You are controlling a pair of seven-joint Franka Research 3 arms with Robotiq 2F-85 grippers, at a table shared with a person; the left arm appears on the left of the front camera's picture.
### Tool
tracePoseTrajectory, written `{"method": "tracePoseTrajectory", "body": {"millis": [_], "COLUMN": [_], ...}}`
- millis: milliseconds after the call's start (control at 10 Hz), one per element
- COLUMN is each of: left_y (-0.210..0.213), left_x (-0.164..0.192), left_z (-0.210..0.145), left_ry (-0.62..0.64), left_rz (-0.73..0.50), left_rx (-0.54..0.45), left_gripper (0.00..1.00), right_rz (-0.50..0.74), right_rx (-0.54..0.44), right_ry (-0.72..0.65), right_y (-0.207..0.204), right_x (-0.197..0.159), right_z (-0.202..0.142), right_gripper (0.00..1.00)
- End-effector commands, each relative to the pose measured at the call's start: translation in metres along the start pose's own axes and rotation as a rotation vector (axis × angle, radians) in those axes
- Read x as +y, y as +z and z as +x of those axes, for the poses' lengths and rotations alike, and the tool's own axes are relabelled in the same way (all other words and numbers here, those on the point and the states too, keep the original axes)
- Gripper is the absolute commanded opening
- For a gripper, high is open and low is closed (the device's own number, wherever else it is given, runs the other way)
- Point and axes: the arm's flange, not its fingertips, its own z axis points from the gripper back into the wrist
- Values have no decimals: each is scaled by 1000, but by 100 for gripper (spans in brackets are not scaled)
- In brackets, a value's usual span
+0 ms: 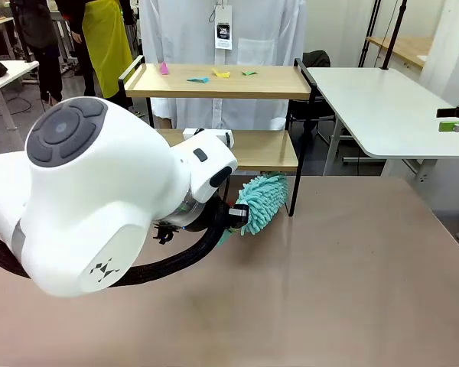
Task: Clean the shelf.
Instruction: Clean the specific section of the Shelf indicated by the human with the Duster.
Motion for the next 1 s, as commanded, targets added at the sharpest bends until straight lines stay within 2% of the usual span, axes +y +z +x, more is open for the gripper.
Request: {"method": "tracePoseTrajectory", "body": {"millis": [0, 600, 900], "left_y": [-10, -56, -84], "left_x": [-18, -44, -48], "left_z": [0, 2, -12], "left_ry": [38, 88, 64], "left_rz": [19, 84, 98], "left_rx": [-69, -104, -33], "left_gripper": [13, 13, 13], "right_rz": [0, 0, 0], "right_rx": [0, 0, 0], "right_ry": [4, 4, 4], "right_y": [-1, -1, -1], "right_x": [1, 1, 1], "right_z": [3, 3, 3], "right_gripper": [100, 100, 100]}}
